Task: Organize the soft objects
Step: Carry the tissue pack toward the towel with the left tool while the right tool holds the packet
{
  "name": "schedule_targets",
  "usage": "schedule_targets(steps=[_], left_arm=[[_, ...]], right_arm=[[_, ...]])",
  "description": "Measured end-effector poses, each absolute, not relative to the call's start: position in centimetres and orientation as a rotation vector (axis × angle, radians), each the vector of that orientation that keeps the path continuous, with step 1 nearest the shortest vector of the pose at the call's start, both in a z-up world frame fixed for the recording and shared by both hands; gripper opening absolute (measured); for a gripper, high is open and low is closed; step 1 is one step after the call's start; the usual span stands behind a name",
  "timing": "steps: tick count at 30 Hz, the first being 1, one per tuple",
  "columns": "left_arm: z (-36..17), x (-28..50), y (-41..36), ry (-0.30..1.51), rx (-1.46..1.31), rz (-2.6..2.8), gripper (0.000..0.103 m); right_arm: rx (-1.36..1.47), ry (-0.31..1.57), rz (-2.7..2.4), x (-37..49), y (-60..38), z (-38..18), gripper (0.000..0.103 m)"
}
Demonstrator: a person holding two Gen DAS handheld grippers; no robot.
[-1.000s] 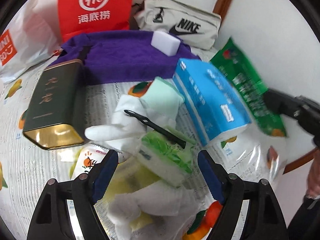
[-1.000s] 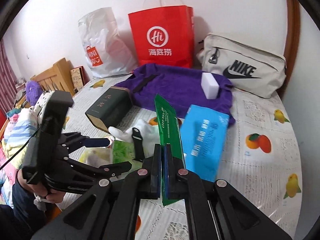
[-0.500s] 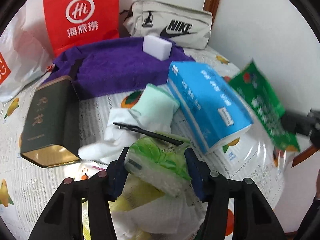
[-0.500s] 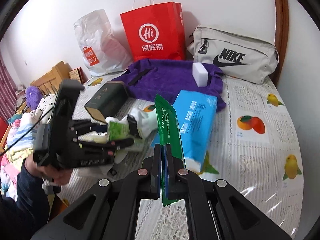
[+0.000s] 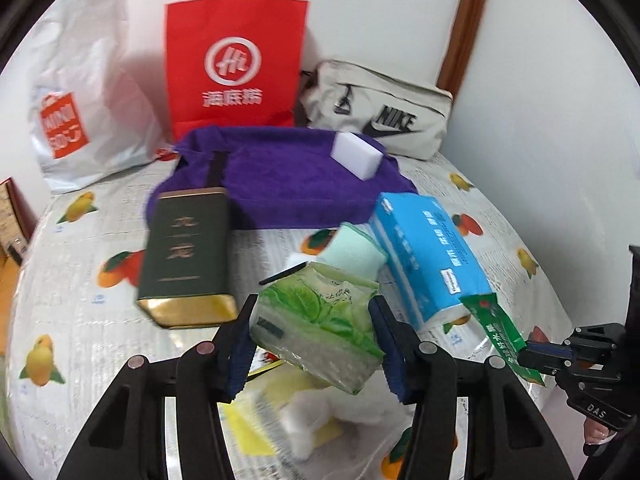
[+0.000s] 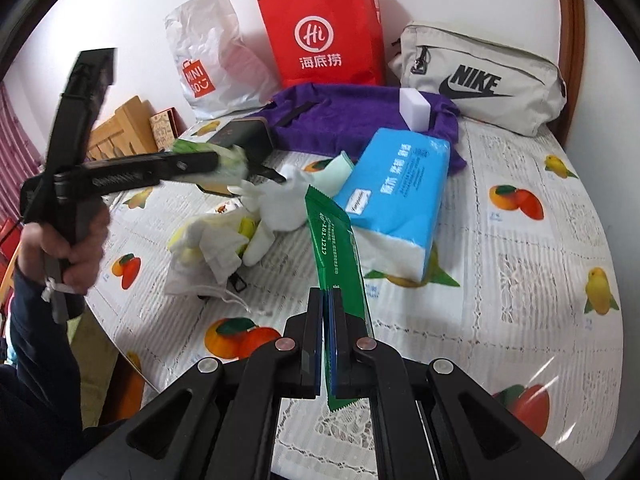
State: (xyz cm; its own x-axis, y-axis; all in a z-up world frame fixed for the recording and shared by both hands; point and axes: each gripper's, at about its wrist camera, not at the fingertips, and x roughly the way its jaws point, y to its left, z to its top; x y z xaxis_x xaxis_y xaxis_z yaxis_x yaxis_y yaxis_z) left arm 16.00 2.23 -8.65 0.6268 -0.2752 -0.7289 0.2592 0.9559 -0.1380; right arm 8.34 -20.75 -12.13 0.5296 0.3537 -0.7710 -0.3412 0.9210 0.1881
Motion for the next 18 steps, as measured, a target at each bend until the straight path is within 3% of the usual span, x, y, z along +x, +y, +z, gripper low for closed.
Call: schedule_targets(steps=[18], left_arm=[[-10.6, 14.5, 9.9, 0.874, -0.141, -0.160, 0.052]], right_arm=[[0.010, 0.985, 0.440, 7.1, -20.3, -14.0, 0.003]])
